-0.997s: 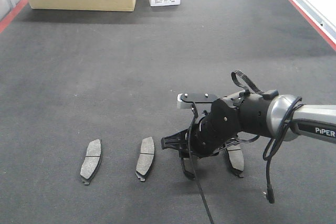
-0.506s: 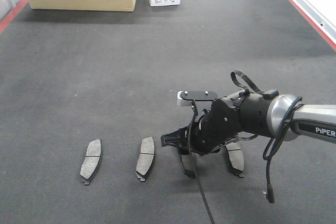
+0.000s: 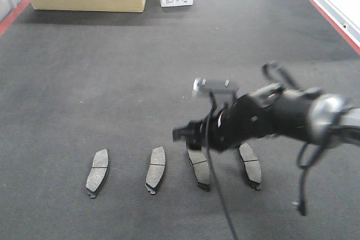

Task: Move and align brake pads A on conveyor
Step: 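Open the right gripper and raise it away from the pad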

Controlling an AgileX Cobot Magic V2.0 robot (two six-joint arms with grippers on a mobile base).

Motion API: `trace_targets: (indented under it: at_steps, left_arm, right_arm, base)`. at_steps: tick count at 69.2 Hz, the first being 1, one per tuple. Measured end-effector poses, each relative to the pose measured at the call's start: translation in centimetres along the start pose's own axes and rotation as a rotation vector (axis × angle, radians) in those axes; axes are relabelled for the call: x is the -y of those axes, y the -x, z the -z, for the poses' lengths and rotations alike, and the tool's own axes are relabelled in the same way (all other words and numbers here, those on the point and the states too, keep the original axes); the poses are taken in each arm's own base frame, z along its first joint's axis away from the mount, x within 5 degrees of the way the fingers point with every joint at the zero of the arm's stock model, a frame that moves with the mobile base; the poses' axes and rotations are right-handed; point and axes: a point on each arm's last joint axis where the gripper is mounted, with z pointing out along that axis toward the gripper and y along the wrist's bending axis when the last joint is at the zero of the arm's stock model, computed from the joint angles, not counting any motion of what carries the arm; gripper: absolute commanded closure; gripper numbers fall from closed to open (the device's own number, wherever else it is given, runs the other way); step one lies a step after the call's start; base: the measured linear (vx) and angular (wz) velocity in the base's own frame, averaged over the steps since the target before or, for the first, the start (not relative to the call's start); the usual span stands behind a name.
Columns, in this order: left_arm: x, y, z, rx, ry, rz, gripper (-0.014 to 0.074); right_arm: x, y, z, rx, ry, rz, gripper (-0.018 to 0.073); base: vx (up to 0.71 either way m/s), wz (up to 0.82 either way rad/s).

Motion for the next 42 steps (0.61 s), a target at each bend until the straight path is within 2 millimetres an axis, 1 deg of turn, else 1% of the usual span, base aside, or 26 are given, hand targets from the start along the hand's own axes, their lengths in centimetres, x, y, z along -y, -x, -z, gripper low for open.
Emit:
trace_targets:
  at_steps: [3, 10, 13, 17, 22, 26, 30, 33, 39, 42]
  left_arm:
    - [0.0, 0.0, 0.0, 0.000, 0.000, 0.000, 0.0600]
    - [0.0, 0.0, 0.0, 0.000, 0.000, 0.000, 0.0600]
    - [0.0, 0.0, 0.0, 0.000, 0.000, 0.000, 0.0600]
    - [0.0, 0.0, 0.0, 0.000, 0.000, 0.000, 0.0600]
    - [0.0, 0.0, 0.0, 0.000, 0.000, 0.000, 0.0600]
    - [0.0, 0.0, 0.0, 0.000, 0.000, 0.000, 0.0600]
    - [0.0, 0.0, 0.0, 0.000, 0.000, 0.000, 0.0600]
    - [0.0, 0.0, 0.0, 0.000, 0.000, 0.000, 0.0600]
    - [0.0, 0.0, 0.0, 0.000, 0.000, 0.000, 0.0600]
    - [0.0, 0.0, 0.0, 0.000, 0.000, 0.000, 0.0600]
  right_arm:
    - [-0.1, 0.5, 1.5, 0.040, 0.006, 0.017, 0.0225]
    - [-0.3, 1.3, 5.1, 0.120, 0.018, 0.047, 0.0358]
    - [-0.3, 1.5, 7.2, 0.166, 0.025, 0.060, 0.0420]
    - [-0.2, 1.6, 9.1, 0.214, 0.026, 0.081, 0.0487]
    - [0.3, 0.9, 11.3, 0.272, 0.023, 0.113, 0.0576]
    - [0.7, 0.0, 12.4, 0.310, 0.018, 0.143, 0.0571]
    - [1.5, -1.5, 13.2, 0.337, 0.008, 0.179, 0.0569]
    - [2.0, -2.7, 14.2, 0.373, 0.006, 0.205, 0.0569]
    - [2.9, -4.8, 15.7, 0.424, 0.007, 0.237, 0.0569]
    - [3.2, -5.7, 16.8, 0.463, 0.016, 0.243, 0.0569]
  base:
    - [0.00, 0.00]
    - [0.00, 0.00]
    - [0.00, 0.00]
    - [0.00, 0.00]
    - [0.00, 0.00]
    - [0.00, 0.00]
    - [0.00, 0.00]
    - [0.00, 0.00]
    - [0.00, 0.00]
    - [0.00, 0.00]
